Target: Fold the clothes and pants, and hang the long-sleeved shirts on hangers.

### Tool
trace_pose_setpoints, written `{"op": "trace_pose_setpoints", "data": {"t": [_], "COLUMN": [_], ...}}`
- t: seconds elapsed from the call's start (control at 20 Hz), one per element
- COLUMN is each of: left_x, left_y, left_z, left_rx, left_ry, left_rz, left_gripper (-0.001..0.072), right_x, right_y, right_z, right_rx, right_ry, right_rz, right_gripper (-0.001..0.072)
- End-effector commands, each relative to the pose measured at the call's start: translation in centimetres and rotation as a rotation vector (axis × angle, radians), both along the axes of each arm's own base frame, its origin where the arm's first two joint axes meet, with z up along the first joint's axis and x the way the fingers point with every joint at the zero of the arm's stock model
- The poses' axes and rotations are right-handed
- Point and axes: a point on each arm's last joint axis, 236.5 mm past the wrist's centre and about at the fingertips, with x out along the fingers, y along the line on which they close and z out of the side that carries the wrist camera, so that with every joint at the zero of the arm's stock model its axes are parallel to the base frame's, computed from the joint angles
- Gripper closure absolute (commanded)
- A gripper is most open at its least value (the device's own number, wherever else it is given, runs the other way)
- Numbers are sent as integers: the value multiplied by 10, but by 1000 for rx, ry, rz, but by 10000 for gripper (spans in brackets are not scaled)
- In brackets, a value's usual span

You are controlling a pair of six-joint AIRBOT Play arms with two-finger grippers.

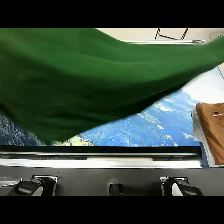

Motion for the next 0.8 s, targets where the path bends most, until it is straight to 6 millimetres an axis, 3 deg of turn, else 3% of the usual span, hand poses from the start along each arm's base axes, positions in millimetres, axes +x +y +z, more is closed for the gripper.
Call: {"op": "trace_pose_setpoints", "data": {"t": [0.0, 0.05, 0.15, 0.25, 0.35, 0.4, 0.5, 0.55, 0.6, 0.65, 0.75], "left_x": [60, 92, 162, 225, 258, 260, 238, 220, 196, 172, 131], "left_y": [2, -2, -17, -41, -79, -102, -143, -156, -163, -158, -114], "left_z": [-35, -61, -133, -225, -324, -372, -448, -478, -500, -515, -535], "left_rx": [98, 132, 180, 211, 201, 194, 164, 151, 172, 226, 344], "left_ry": [68, 129, 296, 477, 685, 803, 1049, 1183, 1303, 1397, 1602], "left_rz": [95, 106, 90, 54, -40, -115, -278, -343, -422, -492, -522], "left_gripper": [687, 686, 686, 686, 684, 683, 656, 561, 331, 186, 183], "right_x": [10, 15, 19, 23, 21, 16, 4, -3, -8, -11, -11], "right_y": [-8, -9, -10, -10, -9, -9, -6, -5, -4, -4, -4], "right_z": [-115, -163, -253, -336, -399, -422, -455, -466, -471, -474, -474], "right_rx": [43, 73, 143, 219, 273, 289, 313, 320, 322, 319, 317], "right_ry": [452, 619, 880, 1026, 1103, 1133, 1193, 1224, 1245, 1253, 1252], "right_rz": [13, 29, 43, 22, -12, -27, -46, -48, -48, -45, -42], "right_gripper": [670, 670, 670, 670, 670, 670, 669, 669, 669, 669, 669]}}
